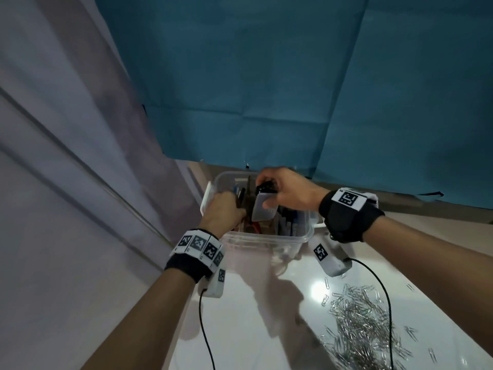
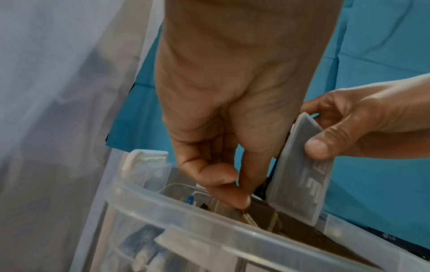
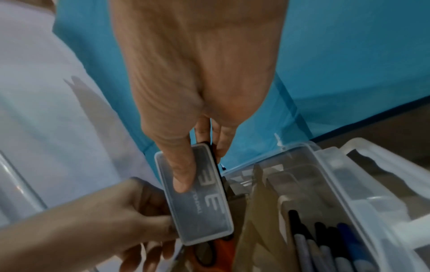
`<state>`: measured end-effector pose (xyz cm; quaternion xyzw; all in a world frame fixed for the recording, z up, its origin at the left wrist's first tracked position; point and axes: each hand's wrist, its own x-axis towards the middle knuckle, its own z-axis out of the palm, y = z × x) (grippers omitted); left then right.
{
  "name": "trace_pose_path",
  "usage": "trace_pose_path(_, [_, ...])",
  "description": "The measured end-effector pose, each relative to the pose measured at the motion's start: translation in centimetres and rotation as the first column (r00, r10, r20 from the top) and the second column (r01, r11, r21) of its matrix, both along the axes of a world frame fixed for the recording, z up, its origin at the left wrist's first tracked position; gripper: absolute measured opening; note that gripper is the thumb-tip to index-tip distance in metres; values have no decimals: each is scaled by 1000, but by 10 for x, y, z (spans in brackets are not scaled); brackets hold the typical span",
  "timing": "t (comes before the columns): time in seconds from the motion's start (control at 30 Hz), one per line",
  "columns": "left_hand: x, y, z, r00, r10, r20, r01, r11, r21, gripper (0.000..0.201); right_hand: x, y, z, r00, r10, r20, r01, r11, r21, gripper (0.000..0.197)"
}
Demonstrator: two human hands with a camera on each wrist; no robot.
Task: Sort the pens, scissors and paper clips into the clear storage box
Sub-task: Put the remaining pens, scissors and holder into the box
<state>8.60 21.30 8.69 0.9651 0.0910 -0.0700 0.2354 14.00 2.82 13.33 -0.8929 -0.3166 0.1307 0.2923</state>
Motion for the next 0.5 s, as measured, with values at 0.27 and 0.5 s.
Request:
trace_pose_path(0.27, [1,3,3,998,-36,48,38,999,-34,6,4,10,-5,995,98,19,-95,987,-128,45])
trace_pose_path(0.5, [1,1,1,995,-14,100,22,997,-73,13,-3,14,-21,997,71,-42,-78,981,-177,42])
